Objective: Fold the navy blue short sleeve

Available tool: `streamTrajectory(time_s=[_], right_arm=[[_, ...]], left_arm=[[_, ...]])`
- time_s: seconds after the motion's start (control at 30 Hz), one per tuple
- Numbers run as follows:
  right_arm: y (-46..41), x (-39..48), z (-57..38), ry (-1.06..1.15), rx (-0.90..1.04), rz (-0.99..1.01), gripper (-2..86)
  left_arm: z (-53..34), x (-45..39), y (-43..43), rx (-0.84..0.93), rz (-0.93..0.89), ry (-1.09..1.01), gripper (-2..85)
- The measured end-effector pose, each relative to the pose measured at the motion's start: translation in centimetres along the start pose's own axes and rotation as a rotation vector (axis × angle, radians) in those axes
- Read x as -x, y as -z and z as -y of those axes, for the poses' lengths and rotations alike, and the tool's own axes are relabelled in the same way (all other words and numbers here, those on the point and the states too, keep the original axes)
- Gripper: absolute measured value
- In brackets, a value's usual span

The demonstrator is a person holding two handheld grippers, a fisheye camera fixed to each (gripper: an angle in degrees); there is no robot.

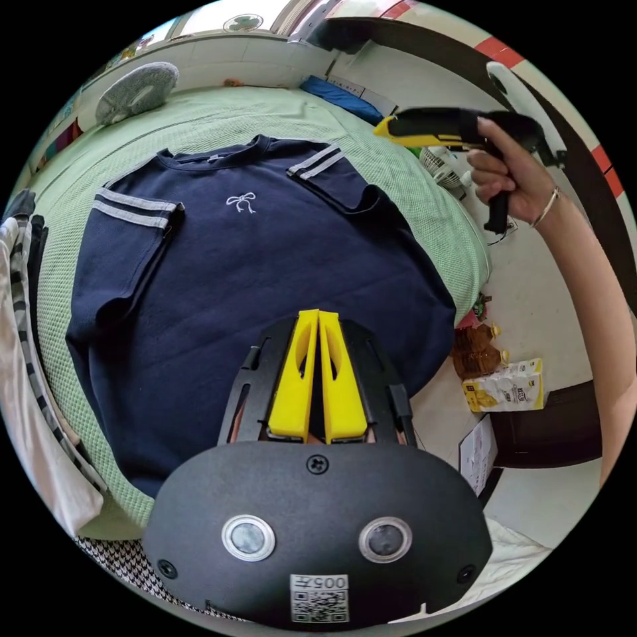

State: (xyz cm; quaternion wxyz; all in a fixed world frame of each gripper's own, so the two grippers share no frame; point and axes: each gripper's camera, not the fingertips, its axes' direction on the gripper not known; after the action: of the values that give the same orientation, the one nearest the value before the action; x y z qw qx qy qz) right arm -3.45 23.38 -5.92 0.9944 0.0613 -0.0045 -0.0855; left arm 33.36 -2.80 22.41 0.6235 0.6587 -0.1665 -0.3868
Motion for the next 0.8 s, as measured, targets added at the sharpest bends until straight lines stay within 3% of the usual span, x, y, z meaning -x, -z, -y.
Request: streamTrajectory(time_s=[0.13,0.27,0.37,0.53,0.8], right_arm=[[-3.0,1.0,-0.9,0.035,0.074,-0.008,6.9],[-5.8,3.8,-1.2,0.082,0.176,-0.124,-0.8],[-5.6,6.6,-2.3,0.214,0.133,-0.161,-1.4],[-6.2,7.8,-4.7,0.181,0.032,-0.164,0.1],[-5.9,8.0,-2.8,0.189,0.158,-0.073,7.7]], left_arm=[[0.7,1.1,0.0,-0.003,-0.036,0.018,-0.6],[1.1,1.8,0.1,-0.002,-0.032,0.019,-0.7],[1.4,2.6,0.3,0.0,-0.038,0.029,-0.7],[1.9,4.0,0.7,-0.004,-0.046,0.046,-0.7],[2.1,6.0,1.8,0.0,-0.056,0.062,-0.7]])
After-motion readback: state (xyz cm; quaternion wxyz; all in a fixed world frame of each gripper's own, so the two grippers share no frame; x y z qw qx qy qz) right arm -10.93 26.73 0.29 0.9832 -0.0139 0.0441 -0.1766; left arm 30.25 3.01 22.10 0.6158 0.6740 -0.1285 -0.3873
